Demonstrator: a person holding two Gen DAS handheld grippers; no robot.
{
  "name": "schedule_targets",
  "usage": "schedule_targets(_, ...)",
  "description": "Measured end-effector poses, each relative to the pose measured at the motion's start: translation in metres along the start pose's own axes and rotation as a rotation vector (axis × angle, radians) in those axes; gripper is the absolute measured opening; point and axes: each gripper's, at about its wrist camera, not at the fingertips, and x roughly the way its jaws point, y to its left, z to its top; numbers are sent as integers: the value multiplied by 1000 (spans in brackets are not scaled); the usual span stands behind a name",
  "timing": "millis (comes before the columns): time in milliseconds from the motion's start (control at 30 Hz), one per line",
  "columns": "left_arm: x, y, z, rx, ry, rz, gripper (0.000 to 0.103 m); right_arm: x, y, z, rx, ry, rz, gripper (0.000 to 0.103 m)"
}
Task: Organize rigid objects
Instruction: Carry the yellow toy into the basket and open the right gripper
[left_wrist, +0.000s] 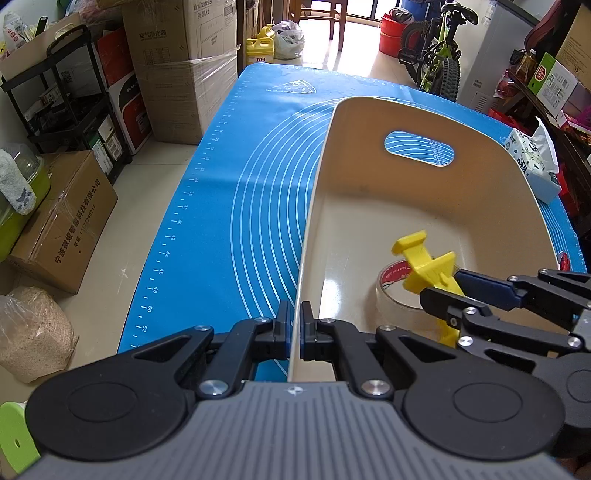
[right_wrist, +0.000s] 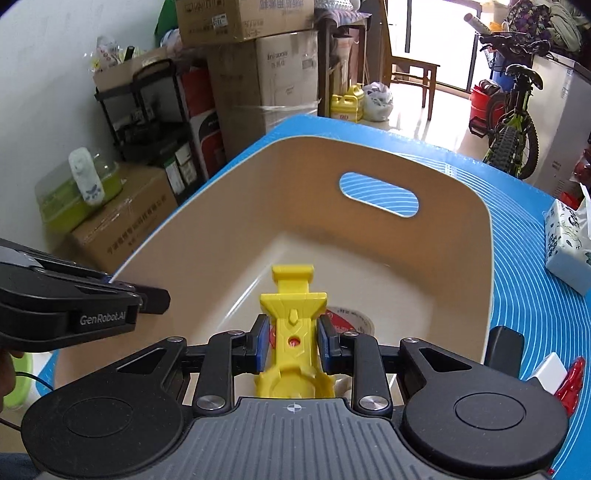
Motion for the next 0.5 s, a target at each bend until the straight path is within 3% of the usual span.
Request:
schedule_targets(100,0,0,0,0,0,0,5,4,-4,0,24,25,5,39)
schedule_targets(333,0,0,0,0,0,0,5,-2,-13,-6,65,-16,22,64)
schedule_targets(500,0,-1,0,0,0,1,6,-16,-24,-5,98,-76,23,66)
